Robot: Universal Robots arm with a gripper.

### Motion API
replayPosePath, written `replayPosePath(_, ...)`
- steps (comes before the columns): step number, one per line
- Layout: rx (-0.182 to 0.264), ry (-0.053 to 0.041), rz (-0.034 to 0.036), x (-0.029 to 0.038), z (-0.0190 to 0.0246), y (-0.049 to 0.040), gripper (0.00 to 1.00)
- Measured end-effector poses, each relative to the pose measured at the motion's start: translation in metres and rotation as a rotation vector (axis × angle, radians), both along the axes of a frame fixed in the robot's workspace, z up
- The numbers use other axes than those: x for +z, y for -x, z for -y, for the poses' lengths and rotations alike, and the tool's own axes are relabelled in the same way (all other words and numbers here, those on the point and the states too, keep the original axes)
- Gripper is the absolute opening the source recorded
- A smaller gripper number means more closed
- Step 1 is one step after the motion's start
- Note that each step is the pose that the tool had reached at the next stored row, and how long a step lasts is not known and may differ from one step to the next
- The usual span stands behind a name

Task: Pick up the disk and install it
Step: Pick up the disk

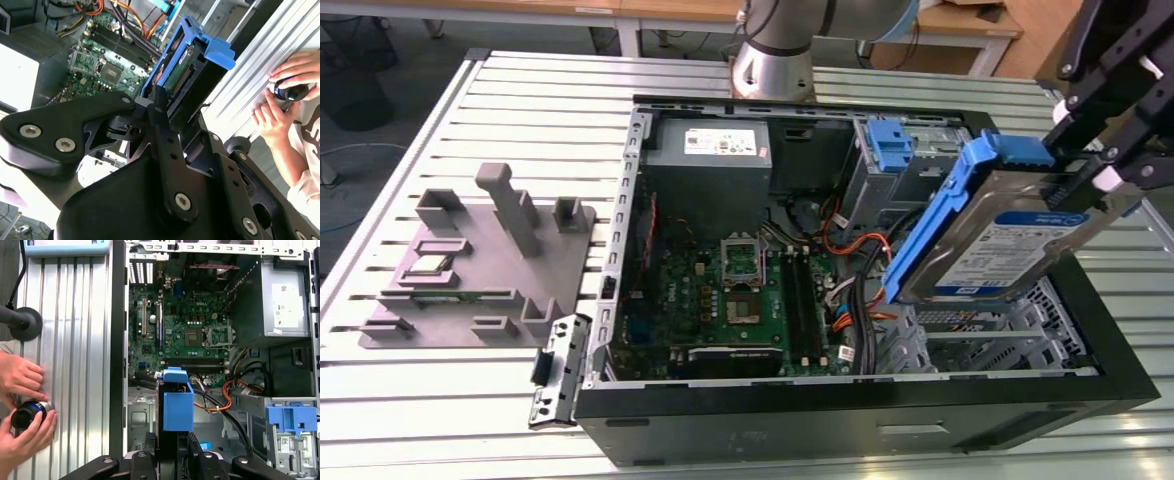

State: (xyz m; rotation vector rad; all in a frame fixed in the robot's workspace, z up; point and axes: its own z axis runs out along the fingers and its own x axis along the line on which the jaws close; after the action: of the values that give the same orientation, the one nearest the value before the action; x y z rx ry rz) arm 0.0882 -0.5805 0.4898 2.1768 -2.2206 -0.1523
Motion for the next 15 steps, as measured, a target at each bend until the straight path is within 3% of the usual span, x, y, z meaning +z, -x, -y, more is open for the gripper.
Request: replayPosePath(15,0.0,0.0,-0.0001,-0.0007,0.0,-0.0283,0.35)
